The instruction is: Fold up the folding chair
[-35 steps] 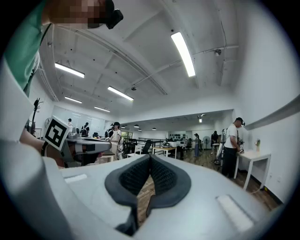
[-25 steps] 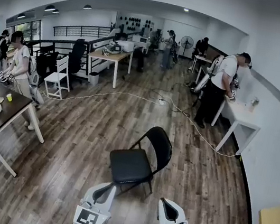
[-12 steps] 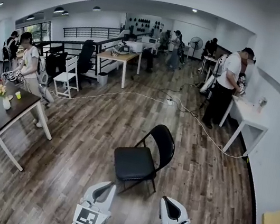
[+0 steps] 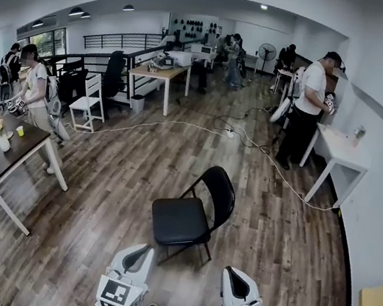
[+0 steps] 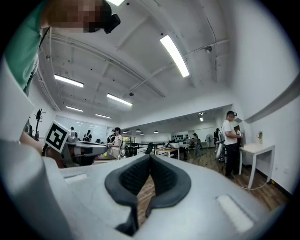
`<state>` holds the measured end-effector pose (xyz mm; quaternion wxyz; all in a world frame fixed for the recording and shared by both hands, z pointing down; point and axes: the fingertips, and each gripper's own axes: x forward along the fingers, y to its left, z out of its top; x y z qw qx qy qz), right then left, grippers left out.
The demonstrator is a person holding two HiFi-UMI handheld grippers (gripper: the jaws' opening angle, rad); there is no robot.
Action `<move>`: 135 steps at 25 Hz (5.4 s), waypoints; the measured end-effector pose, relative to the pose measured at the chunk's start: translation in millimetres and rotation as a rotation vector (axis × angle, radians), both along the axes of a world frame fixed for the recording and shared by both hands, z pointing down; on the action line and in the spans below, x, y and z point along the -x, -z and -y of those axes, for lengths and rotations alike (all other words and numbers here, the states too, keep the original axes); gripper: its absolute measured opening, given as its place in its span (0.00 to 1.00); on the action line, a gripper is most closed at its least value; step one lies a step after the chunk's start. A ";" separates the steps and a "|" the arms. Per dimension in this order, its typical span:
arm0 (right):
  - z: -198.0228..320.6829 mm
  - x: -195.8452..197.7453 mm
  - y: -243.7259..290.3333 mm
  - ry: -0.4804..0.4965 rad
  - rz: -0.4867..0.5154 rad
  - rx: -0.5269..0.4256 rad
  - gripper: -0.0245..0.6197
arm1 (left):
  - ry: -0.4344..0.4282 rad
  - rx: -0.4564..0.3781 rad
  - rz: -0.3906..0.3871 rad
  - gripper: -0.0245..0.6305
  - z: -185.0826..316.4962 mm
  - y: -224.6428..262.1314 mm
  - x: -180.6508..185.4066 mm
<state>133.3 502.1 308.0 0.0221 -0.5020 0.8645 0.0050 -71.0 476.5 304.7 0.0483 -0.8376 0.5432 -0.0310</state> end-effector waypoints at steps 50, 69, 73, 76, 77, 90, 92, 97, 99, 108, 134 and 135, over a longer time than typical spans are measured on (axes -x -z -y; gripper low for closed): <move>425.2 3.2 -44.4 0.024 -0.047 0.059 0.04 | 0.206 0.074 -0.087 0.07 397.1 -41.7 63.4; 574.5 -52.3 -98.7 0.108 -0.055 0.202 0.04 | 0.313 0.250 -0.174 0.05 486.6 -111.1 53.5; 605.8 -56.5 -118.1 0.058 -0.053 0.258 0.04 | 0.327 0.327 -0.200 0.05 516.3 -150.0 76.1; 618.7 -52.2 -134.5 0.026 -0.059 0.306 0.04 | 0.323 0.381 -0.231 0.05 539.6 -178.7 94.0; 622.5 -49.0 -140.2 0.019 -0.070 0.318 0.04 | 0.323 0.393 -0.248 0.05 547.9 -186.7 100.7; 665.9 -2.4 -193.5 -0.042 -0.171 0.415 0.04 | 0.331 0.601 -0.311 0.05 610.8 -319.5 178.6; 665.9 -11.0 -209.5 -0.057 -0.170 0.427 0.04 | 0.325 0.646 -0.313 0.05 610.9 -354.6 180.3; 685.0 -35.2 -249.4 -0.095 -0.121 0.482 0.04 | 0.328 0.704 -0.303 0.05 622.8 -431.2 179.1; 694.3 -38.5 -263.5 -0.093 -0.118 0.497 0.04 | 0.338 0.722 -0.309 0.06 626.0 -456.6 178.5; 742.0 -62.2 -311.6 -0.097 -0.153 0.510 0.04 | 0.384 0.955 -0.506 0.27 606.3 -589.7 186.0; 760.8 -60.6 -424.3 -0.069 -0.150 0.755 0.43 | 0.041 1.310 -0.838 0.67 587.9 -807.7 145.4; 760.1 -58.3 -426.8 -0.057 -0.153 0.765 0.43 | 0.035 1.313 -0.849 0.67 587.9 -810.9 144.0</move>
